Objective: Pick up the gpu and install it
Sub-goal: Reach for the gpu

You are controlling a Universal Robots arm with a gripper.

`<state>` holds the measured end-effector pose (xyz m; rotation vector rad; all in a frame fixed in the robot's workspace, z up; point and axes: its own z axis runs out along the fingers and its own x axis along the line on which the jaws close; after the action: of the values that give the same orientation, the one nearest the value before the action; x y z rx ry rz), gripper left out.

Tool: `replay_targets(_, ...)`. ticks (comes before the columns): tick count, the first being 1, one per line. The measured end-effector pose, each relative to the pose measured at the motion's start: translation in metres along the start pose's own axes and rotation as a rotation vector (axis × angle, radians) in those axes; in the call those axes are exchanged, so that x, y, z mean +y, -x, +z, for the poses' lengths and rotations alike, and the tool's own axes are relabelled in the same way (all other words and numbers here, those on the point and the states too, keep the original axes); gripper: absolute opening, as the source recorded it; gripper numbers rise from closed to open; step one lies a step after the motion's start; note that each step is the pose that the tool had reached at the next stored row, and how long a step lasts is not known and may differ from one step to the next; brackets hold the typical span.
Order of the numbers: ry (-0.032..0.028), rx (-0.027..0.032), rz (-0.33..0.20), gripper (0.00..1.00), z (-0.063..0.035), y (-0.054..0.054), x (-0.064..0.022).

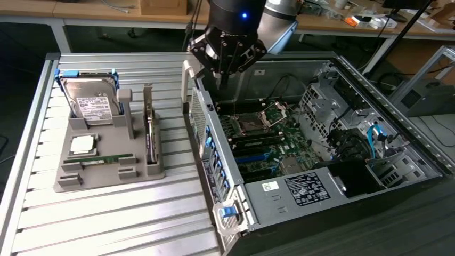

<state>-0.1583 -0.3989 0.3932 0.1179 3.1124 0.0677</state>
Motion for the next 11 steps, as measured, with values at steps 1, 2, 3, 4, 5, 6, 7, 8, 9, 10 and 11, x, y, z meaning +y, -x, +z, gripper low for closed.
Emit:
replay_targets(1,0.0,0.0,0.0,0.11,0.0,-0.001,-0.0001)
replay_targets(2,0.0,0.0,0.0,0.11,0.0,-0.0015,-0.0001)
replay_targets(3,0.0,0.0001,0.0,0.11,-0.0001,-0.0021,-0.0002)
replay_targets(4,0.0,0.0,0.0,0.11,-0.0001,-0.0027,-0.0002)
replay_targets(5,0.0,0.0,0.0,0.11,-0.0001,-0.0033,-0.0002)
replay_targets(6,-0.0001,0.0001,0.0,0.11,-0.0001,-0.0039,-0.0003)
replay_targets(7,0.0,0.0,0.0,0.11,-0.0001,-0.0048,-0.0004)
replay_targets(8,0.0,0.0,0.0,0.11,-0.0002,-0.0053,-0.0004)
replay_targets(9,-0.0001,0.0,0.0,0.11,-0.0002,-0.0057,-0.0004)
replay_targets(10,0.0,0.0001,0.0,0.11,-0.0002,-0.0059,-0.0004)
replay_targets(11,-0.0001,0.0001,0.0,0.11,-0.0002,-0.0062,-0.0005)
